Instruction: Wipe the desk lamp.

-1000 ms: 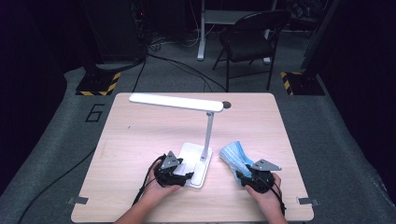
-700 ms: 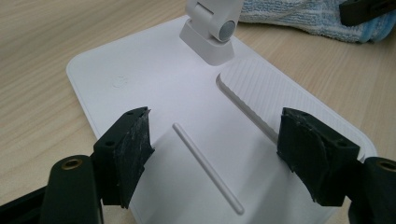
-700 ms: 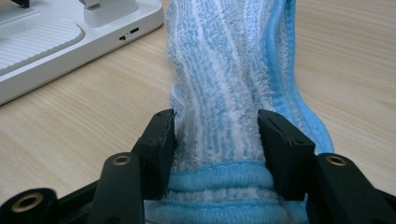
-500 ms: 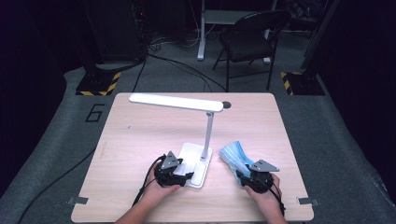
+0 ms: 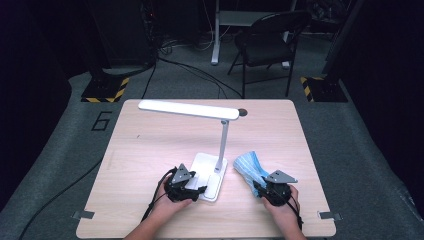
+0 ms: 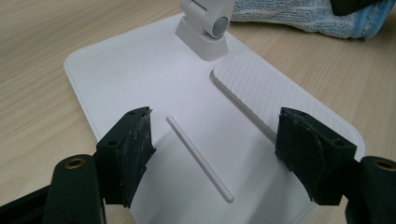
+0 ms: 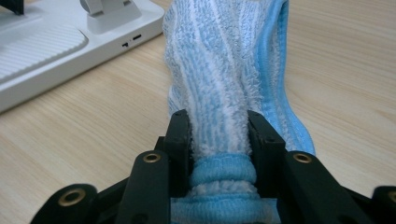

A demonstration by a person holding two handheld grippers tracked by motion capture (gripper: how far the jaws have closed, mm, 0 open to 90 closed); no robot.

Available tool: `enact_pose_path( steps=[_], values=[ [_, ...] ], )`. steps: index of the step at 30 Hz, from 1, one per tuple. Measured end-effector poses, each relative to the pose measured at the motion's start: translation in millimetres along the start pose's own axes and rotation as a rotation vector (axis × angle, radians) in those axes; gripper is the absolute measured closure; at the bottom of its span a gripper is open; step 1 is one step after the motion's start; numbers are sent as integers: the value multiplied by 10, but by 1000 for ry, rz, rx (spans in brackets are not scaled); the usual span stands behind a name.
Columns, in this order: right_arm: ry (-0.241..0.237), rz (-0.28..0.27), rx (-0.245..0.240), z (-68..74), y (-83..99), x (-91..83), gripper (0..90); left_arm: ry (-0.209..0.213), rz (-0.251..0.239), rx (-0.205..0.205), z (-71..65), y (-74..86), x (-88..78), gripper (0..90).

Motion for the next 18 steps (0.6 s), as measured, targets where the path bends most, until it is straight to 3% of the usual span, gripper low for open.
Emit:
enact_pose_path(
  steps=[2, 4, 6, 10, 18],
  values=[
    [-18, -26, 19, 14, -29, 19, 659, 2, -2, 16, -7, -1, -4, 270],
    [-25, -31, 41, 37, -55, 27, 662, 3, 1, 3, -31, 6, -9, 270],
    [-38, -33, 39, 46, -85, 30, 663, 6, 2, 9, -45, 9, -13, 270],
    [-56, -36, 81, 50, -162, 68, 663, 4, 1, 13, -67, 8, -14, 279],
    [-70, -33, 47, 119, -342, 145, 664, 22, -6, 20, -113, 1, -9, 327]
  ],
)
Point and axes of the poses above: each handheld gripper's, and its own axes: x roughly forward along the jaws, y roughly out of its underside, z roughly to its left, the point moved 5 cm from there along x, roughly forward along the jaws, and after that the axes turned 4 degrees about -y, right-handed, at the moved point
